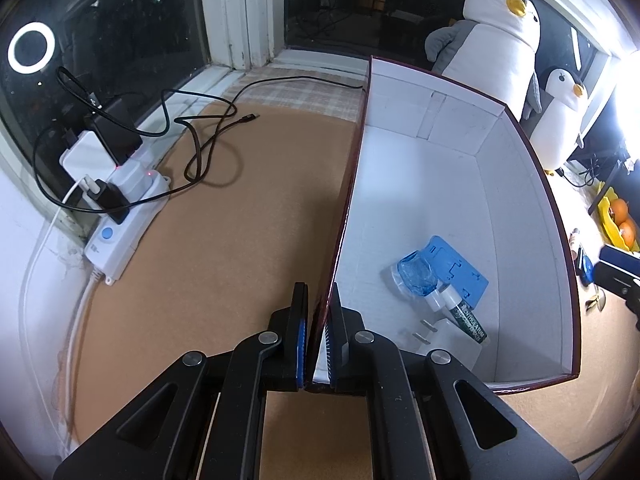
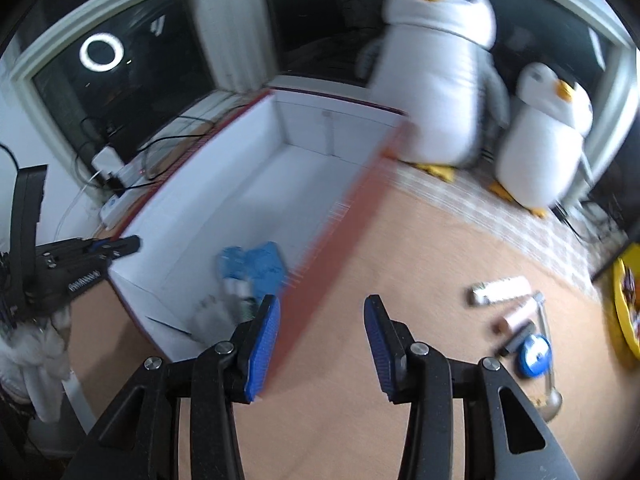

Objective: Organize rigid objects
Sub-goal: 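Reach the right tool to the blue tape measure and grasp it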

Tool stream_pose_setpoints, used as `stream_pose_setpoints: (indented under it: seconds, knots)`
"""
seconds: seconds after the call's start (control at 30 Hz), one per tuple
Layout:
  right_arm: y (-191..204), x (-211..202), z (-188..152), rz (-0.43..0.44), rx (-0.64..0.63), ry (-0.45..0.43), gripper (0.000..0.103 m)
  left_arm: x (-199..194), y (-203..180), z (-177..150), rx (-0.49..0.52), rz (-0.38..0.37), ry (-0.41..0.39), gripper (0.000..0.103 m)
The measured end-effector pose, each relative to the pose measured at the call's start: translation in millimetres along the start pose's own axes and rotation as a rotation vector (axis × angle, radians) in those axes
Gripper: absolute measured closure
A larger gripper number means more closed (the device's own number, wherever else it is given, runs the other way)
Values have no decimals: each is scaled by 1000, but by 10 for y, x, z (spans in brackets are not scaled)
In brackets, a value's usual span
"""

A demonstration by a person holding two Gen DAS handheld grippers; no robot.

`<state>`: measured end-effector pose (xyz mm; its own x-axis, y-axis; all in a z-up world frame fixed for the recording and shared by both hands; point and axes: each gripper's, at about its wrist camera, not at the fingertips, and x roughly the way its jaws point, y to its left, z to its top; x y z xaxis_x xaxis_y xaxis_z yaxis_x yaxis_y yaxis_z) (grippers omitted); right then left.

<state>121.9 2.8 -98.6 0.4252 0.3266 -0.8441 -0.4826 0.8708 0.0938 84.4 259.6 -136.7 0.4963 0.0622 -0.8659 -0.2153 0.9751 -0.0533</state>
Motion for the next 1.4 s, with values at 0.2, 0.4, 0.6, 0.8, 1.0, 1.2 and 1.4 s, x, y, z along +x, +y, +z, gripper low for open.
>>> stream_pose_setpoints:
  seconds: [0.2,0.4,0.6,0.8,1.0,1.2,1.4]
  knots:
    - [-707,-113,-318,-55,152,7,63,17,5,30,-3,6,6,96]
    - [-1323,-125,-610,-108,289,32,63,51,5,67,0,16,14,95]
    - [-1717,-56,-762,-141,357,62,63,92,-10,110,-5,24,30,95]
    - [-1906,132,-810,-137,386,101,63,99,-22,123,-1,31,40,94]
    - [-1963,311,-762,-132,408,133,63,119,-40,168,5,39,49,94]
    - [-2031,443,-705,-144,415,164,63,167,-61,220,6,49,61,94]
    - [-2099,552,-671,-148,408,182,63,211,-86,262,9,56,70,94]
